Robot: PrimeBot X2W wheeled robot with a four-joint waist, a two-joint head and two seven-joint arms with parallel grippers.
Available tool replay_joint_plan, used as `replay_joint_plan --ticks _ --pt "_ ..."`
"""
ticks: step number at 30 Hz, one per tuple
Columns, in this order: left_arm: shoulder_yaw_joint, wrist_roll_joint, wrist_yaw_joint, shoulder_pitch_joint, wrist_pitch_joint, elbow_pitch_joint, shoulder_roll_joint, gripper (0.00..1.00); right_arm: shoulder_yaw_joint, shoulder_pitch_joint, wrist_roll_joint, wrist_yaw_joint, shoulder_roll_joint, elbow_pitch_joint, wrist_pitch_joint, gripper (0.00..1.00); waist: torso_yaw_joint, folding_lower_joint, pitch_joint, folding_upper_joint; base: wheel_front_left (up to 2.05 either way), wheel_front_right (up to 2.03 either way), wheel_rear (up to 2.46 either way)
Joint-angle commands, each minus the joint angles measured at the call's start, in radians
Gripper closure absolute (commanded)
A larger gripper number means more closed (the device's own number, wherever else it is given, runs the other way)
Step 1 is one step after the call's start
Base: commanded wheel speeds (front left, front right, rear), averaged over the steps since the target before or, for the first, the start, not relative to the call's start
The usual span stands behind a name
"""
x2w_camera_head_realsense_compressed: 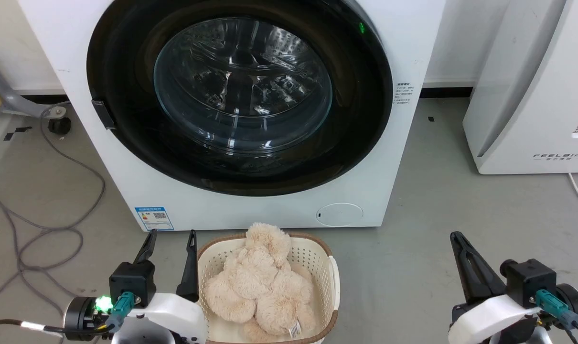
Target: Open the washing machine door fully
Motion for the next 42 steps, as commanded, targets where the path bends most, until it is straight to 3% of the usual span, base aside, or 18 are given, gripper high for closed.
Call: replay_joint_plan --ticks 1,9,25,42 --pt "-0.005 -0.005 0.005 -0.010 -0.010 0.004 0.001 0.00 -0.002 0.001 0.017 0.000 0.000 0.006 -0.008 1.00 0.000 0.0000 0.000 0.0000 0.00 0.00 0.00" --pt "-0.012 -0.017 0.008 -0.013 -0.026 0.014 0.001 0.00 -0.004 -0.003 0.131 0.000 0.000 0.009 -0.024 1.00 -0.002 0.0000 0.000 0.0000 0.00 0.00 0.00" --pt "-0.028 -0.039 0.015 -0.023 -0.060 0.029 0.001 0.00 -0.023 -0.047 0.543 0.000 0.000 0.041 -0.058 1.00 -0.001 0.0000 0.000 0.0000 0.00 0.00 0.00" --pt "-0.043 -0.051 0.021 -0.053 -0.095 0.029 0.001 0.00 -0.076 -0.254 0.863 0.000 -0.035 0.154 -0.062 1.00 0.000 0.0000 0.041 0.0000 0.00 0.00 0.00"
